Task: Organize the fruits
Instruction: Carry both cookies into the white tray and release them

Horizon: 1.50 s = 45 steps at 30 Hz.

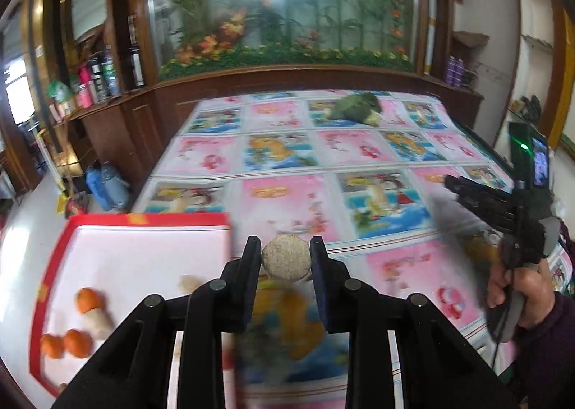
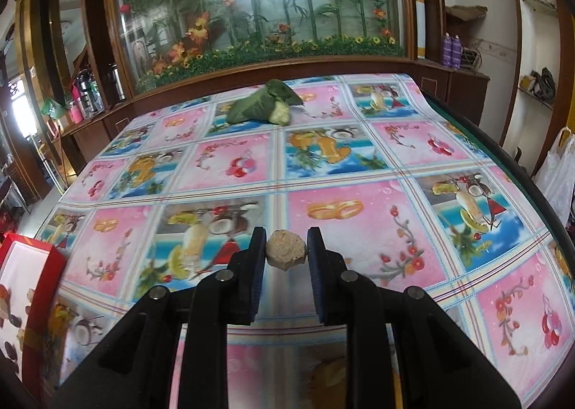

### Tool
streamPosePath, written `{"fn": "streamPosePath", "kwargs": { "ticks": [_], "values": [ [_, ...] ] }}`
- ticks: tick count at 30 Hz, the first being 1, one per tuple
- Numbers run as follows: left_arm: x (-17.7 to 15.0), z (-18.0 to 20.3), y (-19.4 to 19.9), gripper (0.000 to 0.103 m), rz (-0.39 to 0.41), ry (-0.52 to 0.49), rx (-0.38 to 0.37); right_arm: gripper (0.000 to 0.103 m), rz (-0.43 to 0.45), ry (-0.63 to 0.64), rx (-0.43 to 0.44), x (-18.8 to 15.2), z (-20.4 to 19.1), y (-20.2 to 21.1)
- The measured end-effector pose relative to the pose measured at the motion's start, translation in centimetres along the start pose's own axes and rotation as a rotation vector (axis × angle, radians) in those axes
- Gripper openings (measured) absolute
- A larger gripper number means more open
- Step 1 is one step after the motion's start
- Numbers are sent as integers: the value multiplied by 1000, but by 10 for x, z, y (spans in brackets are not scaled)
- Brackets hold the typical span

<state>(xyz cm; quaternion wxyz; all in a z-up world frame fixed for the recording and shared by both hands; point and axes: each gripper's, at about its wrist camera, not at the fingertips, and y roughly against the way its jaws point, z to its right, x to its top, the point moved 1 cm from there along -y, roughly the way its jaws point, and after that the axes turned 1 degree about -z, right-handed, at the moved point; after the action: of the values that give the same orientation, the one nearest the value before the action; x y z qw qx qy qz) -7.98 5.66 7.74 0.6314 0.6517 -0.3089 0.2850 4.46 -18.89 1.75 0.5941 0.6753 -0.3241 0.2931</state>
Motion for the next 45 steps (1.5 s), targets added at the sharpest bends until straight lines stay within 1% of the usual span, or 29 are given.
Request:
{"fn": "streamPosePath", "kwargs": {
  "ticks": [2,5,6,10,12,15,17,19,21,23,26,30,37,42,45],
  "values": [
    [-4,-28,6,27,8,40,39,25,13,17,39,-2,-22,10],
    [-9,-66,11,27,9,103,91,25,-6,44,168,-9,-72,21],
    [-11,-78,13,27,9,120,110,25,-27,69,224,-13,-95,23],
    [-21,-125,16,27,3,190,209,25,-102,163,379,-26,-175,30],
    [-26,-145,16,27,-10,227,237,25,-145,213,448,-31,-214,34],
    [-34,-173,12,27,-38,277,280,25,-214,287,508,-36,-263,35],
    [-37,-189,7,27,-60,302,303,25,-244,325,518,-41,-286,32],
    [-38,-199,1,27,-79,317,303,25,-259,359,510,-46,-304,29],
    [-38,-202,-6,27,-100,315,307,25,-297,368,508,-50,-316,22],
    [-35,-205,-16,27,-123,302,287,25,-341,358,512,-54,-323,14],
    [-30,-208,-31,27,-164,291,254,25,-376,349,501,-57,-328,8],
    [-28,-212,-47,27,-217,279,238,25,-435,338,484,-62,-332,-5],
    [-34,-219,-61,27,-283,271,224,25,-460,349,448,-70,-337,-13],
    [-42,-221,-64,28,-309,269,239,26,-446,364,435,-72,-338,-12],
    [-44,-220,-64,29,-310,265,257,26,-439,369,429,-73,-339,-10]
  ]
}}
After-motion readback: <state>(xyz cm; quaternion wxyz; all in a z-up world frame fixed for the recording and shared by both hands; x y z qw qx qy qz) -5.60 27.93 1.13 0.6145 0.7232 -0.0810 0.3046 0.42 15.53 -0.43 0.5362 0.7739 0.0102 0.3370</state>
